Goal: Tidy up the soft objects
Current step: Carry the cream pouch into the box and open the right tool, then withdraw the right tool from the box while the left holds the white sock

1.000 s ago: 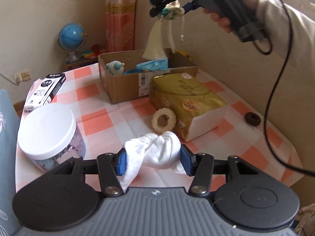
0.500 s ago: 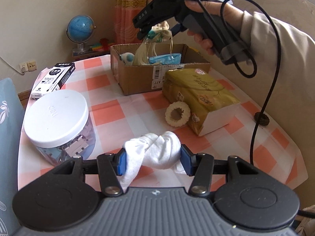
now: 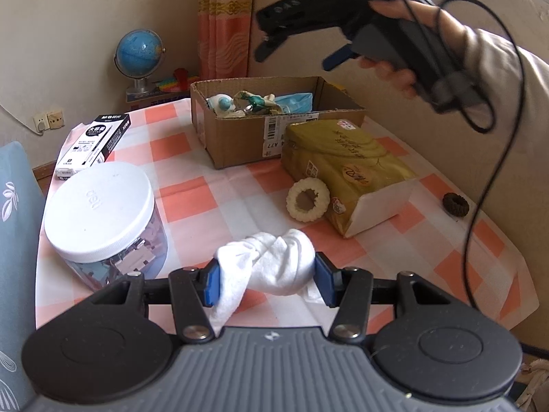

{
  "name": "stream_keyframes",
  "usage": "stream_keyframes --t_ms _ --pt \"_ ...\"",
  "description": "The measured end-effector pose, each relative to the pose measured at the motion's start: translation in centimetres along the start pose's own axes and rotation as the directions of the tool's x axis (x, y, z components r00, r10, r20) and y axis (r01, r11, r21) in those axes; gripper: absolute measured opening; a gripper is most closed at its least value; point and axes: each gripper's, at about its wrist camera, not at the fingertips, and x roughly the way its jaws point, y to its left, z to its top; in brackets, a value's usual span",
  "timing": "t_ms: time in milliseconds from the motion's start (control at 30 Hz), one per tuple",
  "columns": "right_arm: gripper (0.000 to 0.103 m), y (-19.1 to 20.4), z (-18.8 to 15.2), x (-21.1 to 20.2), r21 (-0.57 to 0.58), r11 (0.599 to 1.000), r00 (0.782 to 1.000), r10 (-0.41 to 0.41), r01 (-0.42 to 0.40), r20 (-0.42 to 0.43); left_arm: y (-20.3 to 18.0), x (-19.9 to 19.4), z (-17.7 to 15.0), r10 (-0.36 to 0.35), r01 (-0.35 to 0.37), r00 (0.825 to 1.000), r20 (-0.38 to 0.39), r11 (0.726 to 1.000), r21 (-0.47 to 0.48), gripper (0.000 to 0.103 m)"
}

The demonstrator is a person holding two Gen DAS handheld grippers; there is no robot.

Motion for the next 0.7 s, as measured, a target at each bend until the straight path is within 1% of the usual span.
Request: stream_keyframes --t_ms 167,367,533,700 --pt "0.103 -0.9 -2.4 -2.5 -0.026 1.000 1.000 -0.015 0.015 0.010 -0.4 -0.2 0.6 0.000 0.000 1.000 -0.009 1.000 0.022 0.052" --pt "0.103 -1.9 -5.5 -5.5 -0.053 0.998 0.999 -0.025 0.027 0.045 -1.2 -0.1 1.4 -0.001 0.003 0.999 -0.034 0.998 0.061 0.052" --pt "0.103 -3.6 -8.4 -8.0 -0.033 0.999 0.996 -0.040 0.043 0.081 -1.8 -0.2 2.3 0.007 -0.004 0.999 -0.033 0.996 0.085 0.052" --pt "0.103 -5.3 -11.4 -10.1 -0.006 0.997 0.991 -0.071 0.072 0.113 -2.4 -0.1 3.1 -0.005 0.008 0.999 -0.035 0.996 0.094 0.052"
